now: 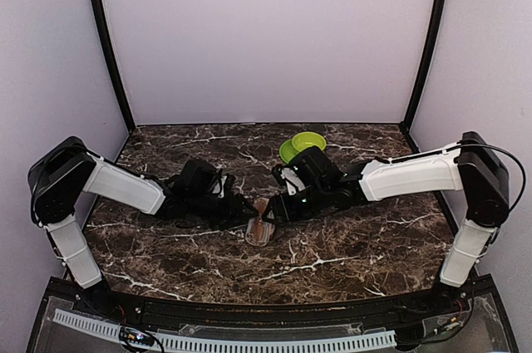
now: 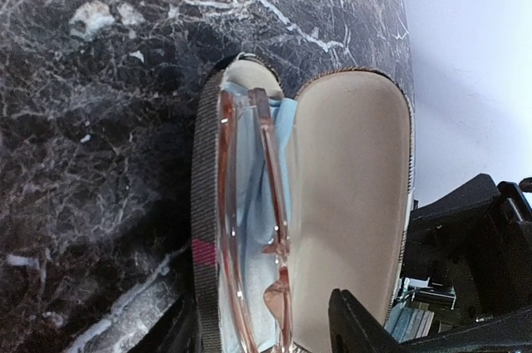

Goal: Organize the sunglasses
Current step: Adjust the sunglasses in the sunglasses case.

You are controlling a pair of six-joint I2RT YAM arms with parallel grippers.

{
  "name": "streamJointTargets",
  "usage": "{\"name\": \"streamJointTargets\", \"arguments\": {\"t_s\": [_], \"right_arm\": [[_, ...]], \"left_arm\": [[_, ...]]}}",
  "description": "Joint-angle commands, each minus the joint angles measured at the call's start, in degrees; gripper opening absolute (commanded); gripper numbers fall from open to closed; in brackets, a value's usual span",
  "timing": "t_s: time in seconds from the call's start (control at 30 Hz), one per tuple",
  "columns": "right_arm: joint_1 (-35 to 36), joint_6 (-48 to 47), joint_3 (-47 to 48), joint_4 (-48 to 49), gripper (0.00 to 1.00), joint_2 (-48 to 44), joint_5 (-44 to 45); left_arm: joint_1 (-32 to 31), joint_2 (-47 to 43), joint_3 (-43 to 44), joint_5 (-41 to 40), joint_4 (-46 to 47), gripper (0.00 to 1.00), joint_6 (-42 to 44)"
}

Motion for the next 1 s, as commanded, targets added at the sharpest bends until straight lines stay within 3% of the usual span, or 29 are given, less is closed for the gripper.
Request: {"name": "streamJointTargets", "arguments": {"t_s": [0.0, 0.47, 0.97], "right_arm": [[0.4, 0.2, 2.5, -0.4, 0.64, 1.4, 1.1], [0.4, 0.5, 5.7, -1.5, 0.66, 3.5, 2.3], [0.3, -1.3, 8.7, -2.7, 0.61, 5.8, 2.2]], "left_arm": [[-0.1, 1.4, -1.1, 4.2, 3.6, 0.54, -1.6], [-0.2, 1.3, -1.6, 8.6, 3.4, 0.54, -1.7], [0.0, 0.8, -0.3, 14.4, 1.5, 0.54, 1.0]]}}
